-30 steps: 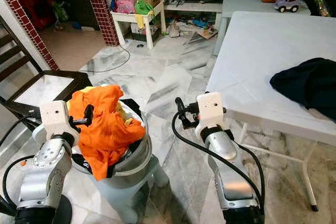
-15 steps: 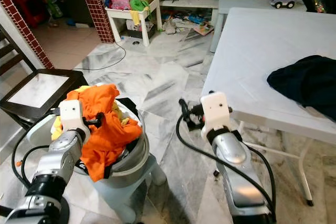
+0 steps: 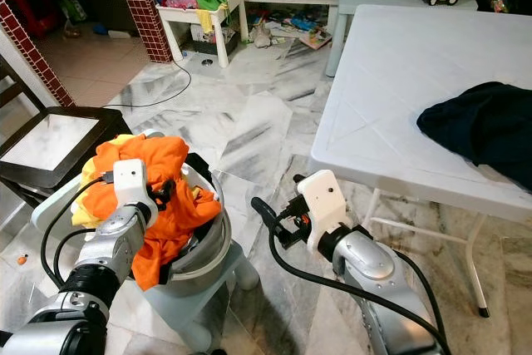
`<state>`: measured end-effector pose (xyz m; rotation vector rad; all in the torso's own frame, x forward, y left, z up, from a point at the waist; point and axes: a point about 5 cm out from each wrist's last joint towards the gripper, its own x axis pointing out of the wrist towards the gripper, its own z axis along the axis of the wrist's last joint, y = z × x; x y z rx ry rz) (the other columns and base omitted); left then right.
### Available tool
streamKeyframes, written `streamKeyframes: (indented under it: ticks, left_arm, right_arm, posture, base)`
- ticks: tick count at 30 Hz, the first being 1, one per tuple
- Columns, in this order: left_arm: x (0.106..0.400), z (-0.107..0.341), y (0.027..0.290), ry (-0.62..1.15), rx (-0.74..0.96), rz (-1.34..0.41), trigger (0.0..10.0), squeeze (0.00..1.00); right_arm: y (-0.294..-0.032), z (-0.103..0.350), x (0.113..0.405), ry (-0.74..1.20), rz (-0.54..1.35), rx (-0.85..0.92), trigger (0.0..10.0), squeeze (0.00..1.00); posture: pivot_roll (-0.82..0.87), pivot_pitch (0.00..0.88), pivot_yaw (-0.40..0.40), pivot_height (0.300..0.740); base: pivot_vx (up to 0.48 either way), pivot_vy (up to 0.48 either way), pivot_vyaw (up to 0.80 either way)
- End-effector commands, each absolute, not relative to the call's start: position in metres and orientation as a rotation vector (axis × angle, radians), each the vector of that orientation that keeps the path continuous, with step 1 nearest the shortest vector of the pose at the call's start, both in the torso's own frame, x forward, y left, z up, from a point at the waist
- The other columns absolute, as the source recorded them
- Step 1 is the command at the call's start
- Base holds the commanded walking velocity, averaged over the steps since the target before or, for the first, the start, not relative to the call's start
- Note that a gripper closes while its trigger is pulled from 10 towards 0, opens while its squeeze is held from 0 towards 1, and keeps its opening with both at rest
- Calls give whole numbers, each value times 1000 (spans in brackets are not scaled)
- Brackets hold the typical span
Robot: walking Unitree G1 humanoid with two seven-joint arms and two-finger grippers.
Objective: Hang hanger
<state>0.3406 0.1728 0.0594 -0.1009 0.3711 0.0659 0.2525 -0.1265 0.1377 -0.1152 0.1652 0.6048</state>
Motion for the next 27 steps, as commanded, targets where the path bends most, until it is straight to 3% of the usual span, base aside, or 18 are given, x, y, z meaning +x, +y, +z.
streamKeyframes:
  ticks: [1,27]
  left_arm:
    - [336,55,179,372,-69,96,0,0]
    - [326,45,189,377,-8,172,0,0]
  right_arm:
    - [-124,145,252,149,624,-119,10000,0]
    - [-120,143,265,127,600,-159,10000,0]
  posture:
    - [-199,97,82,740]
    - [-176,59,78,740]
  base:
    - [0,0,0]
    - [0,0,0]
